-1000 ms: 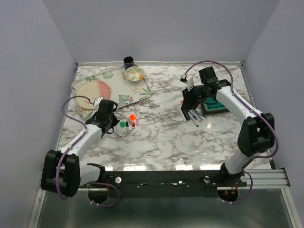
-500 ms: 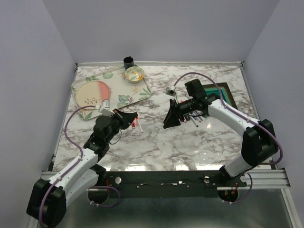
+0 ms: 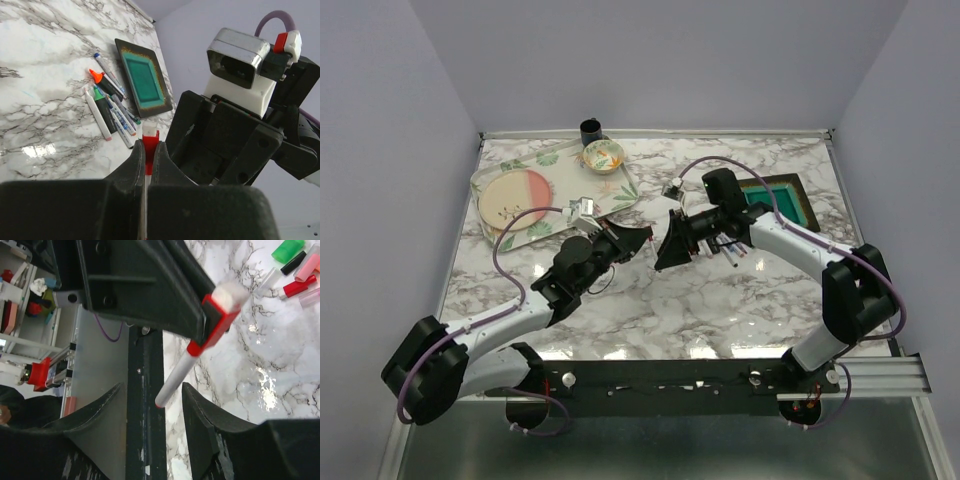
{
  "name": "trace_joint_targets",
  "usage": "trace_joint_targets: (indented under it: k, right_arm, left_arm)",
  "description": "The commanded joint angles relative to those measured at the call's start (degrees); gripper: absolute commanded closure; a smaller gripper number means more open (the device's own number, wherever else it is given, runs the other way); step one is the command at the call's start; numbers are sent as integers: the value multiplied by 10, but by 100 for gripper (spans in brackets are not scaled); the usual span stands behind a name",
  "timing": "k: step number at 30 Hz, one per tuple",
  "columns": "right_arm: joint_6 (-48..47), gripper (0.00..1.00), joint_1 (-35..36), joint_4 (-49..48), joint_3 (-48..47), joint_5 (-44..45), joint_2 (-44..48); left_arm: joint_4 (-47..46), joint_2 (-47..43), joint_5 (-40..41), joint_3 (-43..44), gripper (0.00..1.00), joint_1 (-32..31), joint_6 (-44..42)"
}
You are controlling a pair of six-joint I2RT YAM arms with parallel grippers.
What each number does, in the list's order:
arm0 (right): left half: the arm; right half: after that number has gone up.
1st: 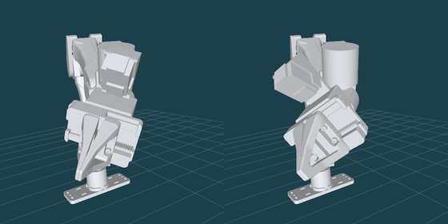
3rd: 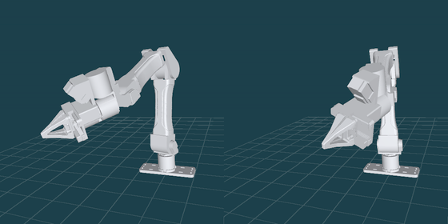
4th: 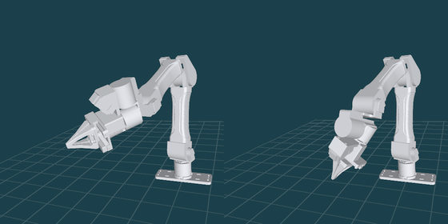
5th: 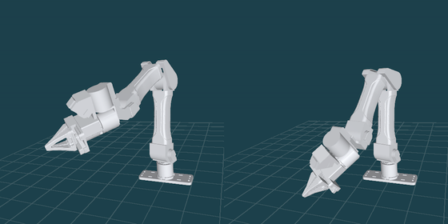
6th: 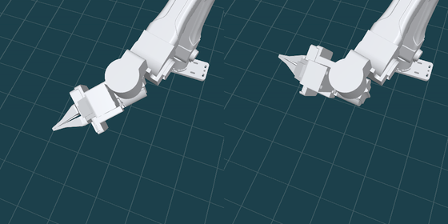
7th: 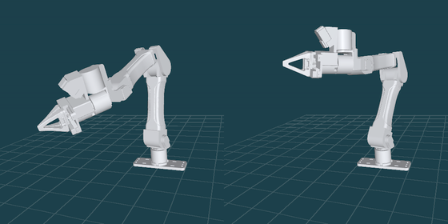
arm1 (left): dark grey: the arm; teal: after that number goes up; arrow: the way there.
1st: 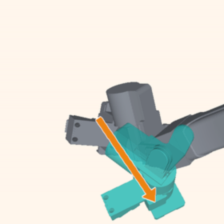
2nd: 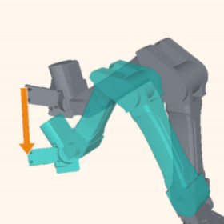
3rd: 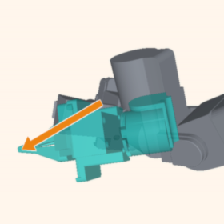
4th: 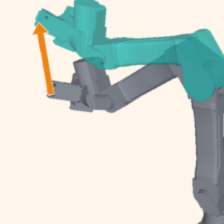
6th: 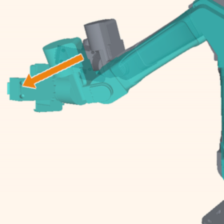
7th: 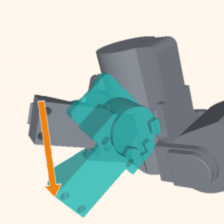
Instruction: Open the pen caps
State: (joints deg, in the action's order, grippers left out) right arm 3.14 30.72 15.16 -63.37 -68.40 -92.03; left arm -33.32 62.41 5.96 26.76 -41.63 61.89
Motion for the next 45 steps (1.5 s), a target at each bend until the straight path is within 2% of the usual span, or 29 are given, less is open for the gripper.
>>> trace_joint_targets:
  k: [1,3,6,7,9,10,11,12,14,18,22,28,31,35,36,39,40,45]
  right_arm:
    - [41,43,3,-39,4,11,-10]
    - [40,44,3,-32,0,30,-14]
    - [40,58,3,-29,-3,40,-7]
    - [39,88,3,-27,-4,40,-4]
    - [25,99,3,-9,-12,49,2]
    - [21,99,2,-4,-14,54,4]
    - [7,99,3,2,-16,59,4]
    - [-1,99,3,15,-21,61,7]
    - [-25,99,2,43,-32,58,5]
    - [-100,99,4,105,-57,34,-9]
    - [-115,99,3,113,-58,20,-10]
    - [-132,99,3,126,-61,11,-20]
    - [-137,100,3,135,-67,13,-25]
    - [-140,99,3,141,-69,20,-26]
    - [-140,99,2,142,-69,22,-27]
    - [-139,99,5,148,-69,29,-32]
    - [-139,100,13,152,-72,34,-34]
    - [-155,100,45,172,-80,64,-42]
  left_arm:
    - [-38,24,55,27,100,-28,-18]
    - [-36,26,58,34,100,-35,-20]
    - [-33,29,62,39,100,-40,-24]
    - [-28,30,63,39,100,-41,-24]
    - [-26,26,67,39,86,-41,-24]
    - [-22,25,68,38,76,-41,-24]
    - [-19,22,69,36,62,-41,-25]
    - [-17,19,66,36,56,-41,-31]
    - [-13,11,66,34,47,-41,-37]
    - [7,4,60,36,44,-41,-49]
    - [9,24,34,47,46,-41,-52]
    - [-36,48,-4,49,60,-41,-62]
    - [-37,54,-31,60,71,-41,-77]
    - [-40,57,-58,71,100,-36,-87]
    - [-38,57,-73,72,100,-33,-91]
    - [6,33,-97,94,100,20,-99]
    - [24,20,-96,101,100,76,-104]
    - [98,-67,-33,133,100,220,-106]
